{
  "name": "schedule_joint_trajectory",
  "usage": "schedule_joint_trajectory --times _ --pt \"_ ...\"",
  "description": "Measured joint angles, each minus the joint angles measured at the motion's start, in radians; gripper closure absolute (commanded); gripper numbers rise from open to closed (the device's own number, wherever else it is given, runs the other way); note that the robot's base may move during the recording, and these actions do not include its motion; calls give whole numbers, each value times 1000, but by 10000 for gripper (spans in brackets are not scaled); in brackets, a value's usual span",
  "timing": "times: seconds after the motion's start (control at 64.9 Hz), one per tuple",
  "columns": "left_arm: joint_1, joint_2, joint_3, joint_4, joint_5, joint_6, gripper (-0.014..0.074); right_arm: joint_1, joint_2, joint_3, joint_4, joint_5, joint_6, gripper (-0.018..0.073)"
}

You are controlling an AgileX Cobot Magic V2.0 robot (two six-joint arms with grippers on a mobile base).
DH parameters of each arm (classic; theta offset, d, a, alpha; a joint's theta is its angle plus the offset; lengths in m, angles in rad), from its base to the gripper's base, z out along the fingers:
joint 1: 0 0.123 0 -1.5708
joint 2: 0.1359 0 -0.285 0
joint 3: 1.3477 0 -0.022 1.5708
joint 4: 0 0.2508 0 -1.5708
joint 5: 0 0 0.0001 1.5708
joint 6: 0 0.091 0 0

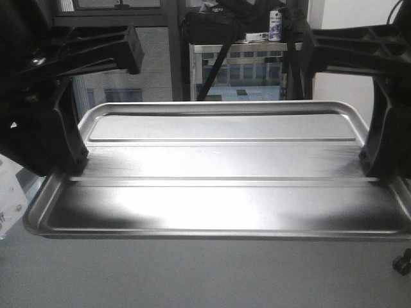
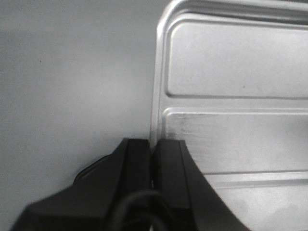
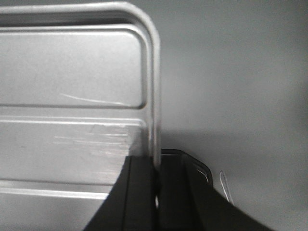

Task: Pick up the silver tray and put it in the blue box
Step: 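Carry the tray in both grippers while driving to the blue crate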

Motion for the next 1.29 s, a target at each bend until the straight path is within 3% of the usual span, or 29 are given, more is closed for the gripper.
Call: schedule_joint_trajectory --times 1.294 --pt "0 0 0 0 -3 0 700 0 0 0 0 2 0 501"
